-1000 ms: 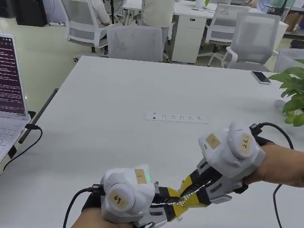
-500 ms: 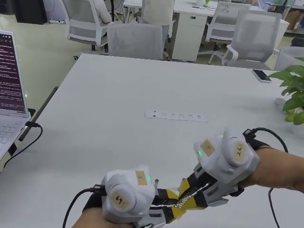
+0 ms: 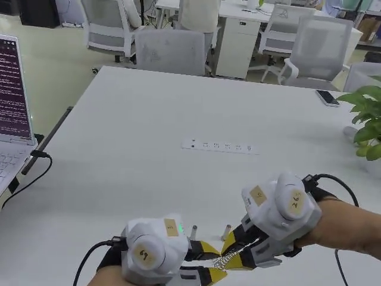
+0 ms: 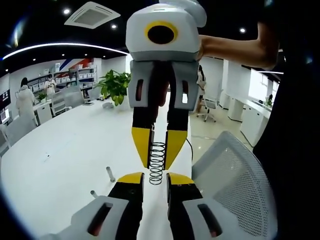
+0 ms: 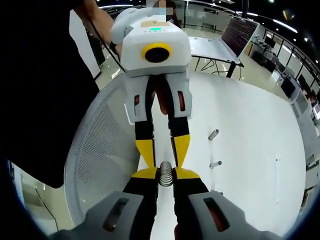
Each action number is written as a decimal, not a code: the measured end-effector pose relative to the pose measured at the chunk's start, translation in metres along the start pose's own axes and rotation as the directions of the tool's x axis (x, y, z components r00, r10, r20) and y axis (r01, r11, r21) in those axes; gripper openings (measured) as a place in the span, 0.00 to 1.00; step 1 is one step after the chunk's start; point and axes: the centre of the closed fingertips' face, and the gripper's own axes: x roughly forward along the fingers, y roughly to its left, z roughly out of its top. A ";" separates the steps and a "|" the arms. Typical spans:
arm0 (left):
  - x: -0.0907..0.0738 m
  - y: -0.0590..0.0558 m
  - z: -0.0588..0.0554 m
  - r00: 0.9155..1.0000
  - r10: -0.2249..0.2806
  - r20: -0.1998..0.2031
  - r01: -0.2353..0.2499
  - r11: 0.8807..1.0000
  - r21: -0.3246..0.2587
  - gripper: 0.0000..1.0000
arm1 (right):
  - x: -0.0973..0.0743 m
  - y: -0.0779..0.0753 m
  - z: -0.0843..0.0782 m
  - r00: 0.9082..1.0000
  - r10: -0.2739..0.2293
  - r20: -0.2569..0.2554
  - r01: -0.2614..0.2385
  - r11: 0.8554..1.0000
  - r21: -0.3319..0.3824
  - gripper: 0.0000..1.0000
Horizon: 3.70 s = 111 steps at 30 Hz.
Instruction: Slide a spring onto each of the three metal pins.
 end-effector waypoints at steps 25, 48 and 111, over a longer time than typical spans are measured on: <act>-0.068 0.043 -0.050 0.964 0.260 -0.047 -0.264 0.948 -0.179 0.28 | 0.008 -0.027 -0.027 0.998 -0.057 -0.033 0.060 0.995 0.085 0.08; -0.156 0.081 -0.113 0.827 0.542 -0.150 -0.558 0.756 -0.342 0.53 | 0.018 -0.046 -0.032 0.997 -0.052 -0.061 0.057 0.995 0.081 0.08; -0.176 0.084 -0.119 0.773 0.614 -0.160 -0.616 0.665 -0.422 0.56 | 0.080 -0.139 -0.036 0.981 -0.069 -0.181 0.077 0.996 0.038 0.08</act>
